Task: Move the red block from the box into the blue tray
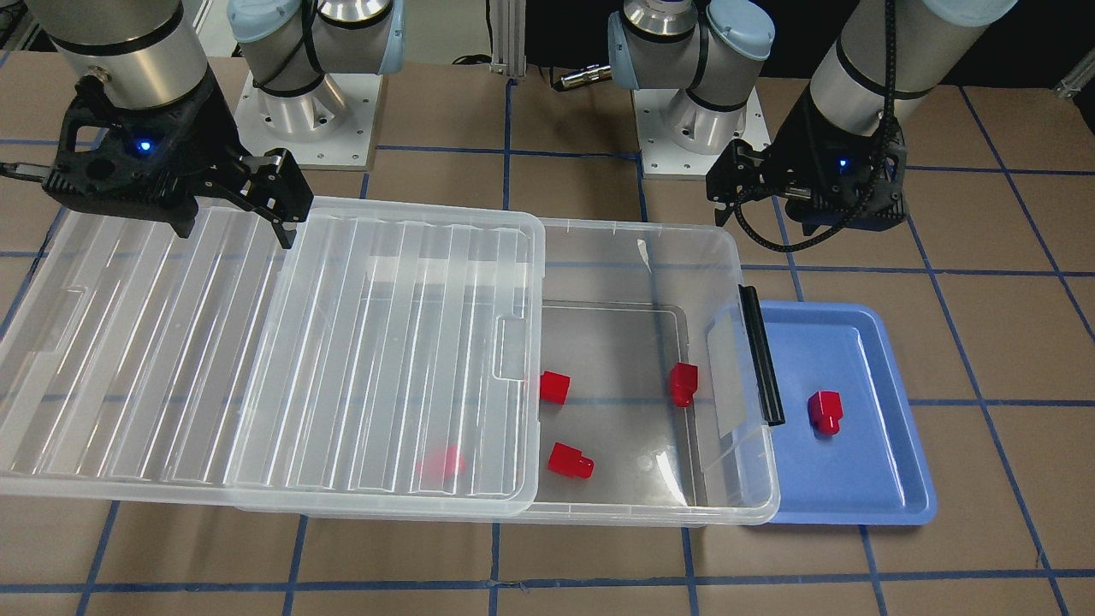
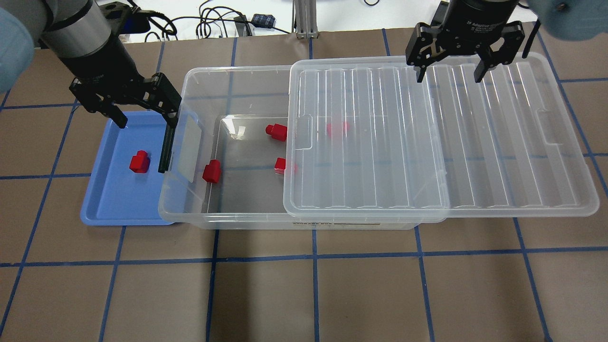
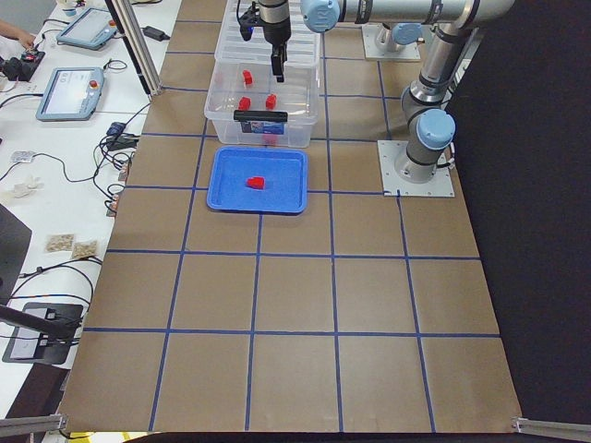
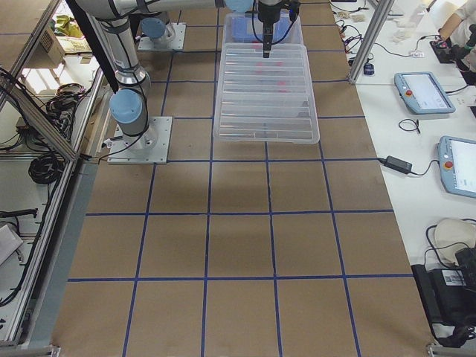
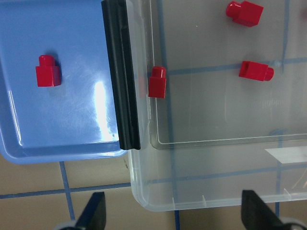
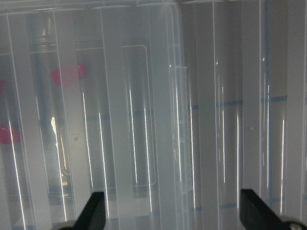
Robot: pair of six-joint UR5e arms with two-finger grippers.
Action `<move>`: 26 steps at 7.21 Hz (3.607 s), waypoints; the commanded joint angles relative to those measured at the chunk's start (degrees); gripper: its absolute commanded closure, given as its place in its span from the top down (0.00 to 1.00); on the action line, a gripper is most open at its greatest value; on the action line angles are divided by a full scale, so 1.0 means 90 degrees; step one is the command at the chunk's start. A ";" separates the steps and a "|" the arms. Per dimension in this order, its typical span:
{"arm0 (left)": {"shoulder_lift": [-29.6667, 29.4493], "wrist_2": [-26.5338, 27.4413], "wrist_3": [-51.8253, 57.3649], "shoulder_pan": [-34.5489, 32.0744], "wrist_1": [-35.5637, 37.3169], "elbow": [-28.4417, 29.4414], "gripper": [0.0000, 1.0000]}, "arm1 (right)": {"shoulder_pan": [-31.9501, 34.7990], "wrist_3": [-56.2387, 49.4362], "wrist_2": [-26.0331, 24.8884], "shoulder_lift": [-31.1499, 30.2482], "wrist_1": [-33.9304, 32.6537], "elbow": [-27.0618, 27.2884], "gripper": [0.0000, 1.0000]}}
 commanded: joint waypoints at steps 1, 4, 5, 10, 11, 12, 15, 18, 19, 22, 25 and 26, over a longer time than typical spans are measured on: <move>-0.0004 0.0001 -0.0001 0.0004 -0.0001 -0.0009 1.00 | -0.0003 0.0000 0.0006 0.0000 -0.0010 0.0000 1.00; 0.0035 0.0010 0.0009 0.0003 0.0009 0.0000 1.00 | -0.0042 -0.0029 -0.0014 0.0010 -0.0019 0.0000 1.00; 0.0016 0.0001 -0.0030 0.0004 0.0009 -0.0009 1.00 | -0.0265 -0.0271 -0.0023 0.0020 -0.0010 0.0000 1.00; 0.0015 -0.0009 -0.0011 0.0004 0.0009 -0.0019 1.00 | -0.3260 -0.4554 -0.0024 0.0049 -0.0106 0.0329 1.00; 0.0015 -0.0009 -0.0020 0.0004 0.0009 -0.0029 1.00 | -0.3710 -0.5083 -0.0033 0.0088 -0.0707 0.0670 1.00; 0.0015 -0.0009 -0.0020 0.0004 0.0009 -0.0029 1.00 | -0.4178 -0.5794 -0.0004 0.0098 -0.1254 0.1138 1.00; 0.0015 -0.0009 -0.0020 0.0004 0.0009 -0.0019 1.00 | -0.4700 -0.6270 0.0074 0.0243 -0.2344 0.2050 1.00; 0.0006 -0.0019 -0.0030 0.0004 0.0009 -0.0029 1.00 | -0.4613 -0.5579 0.0171 0.0362 -0.2217 0.2119 1.00; 0.0035 -0.0009 -0.0030 0.0004 0.0009 -0.0019 1.00 | -0.4593 -0.5509 0.0365 0.0342 -0.2207 0.2148 1.00; 0.0006 -0.0038 -0.0040 0.0004 0.0018 -0.0029 1.00 | -0.4370 -0.4415 0.0670 0.0264 -0.2207 0.2333 1.00; 0.0015 -0.0058 -0.0040 0.0004 0.0018 -0.0029 1.00 | -0.3979 -0.4141 0.0689 0.0089 -0.2207 0.2441 1.00; 0.0015 -0.0048 -0.0040 0.0004 0.0009 -0.0029 1.00 | -0.3920 -0.4054 0.0738 0.0011 -0.2207 0.2519 1.00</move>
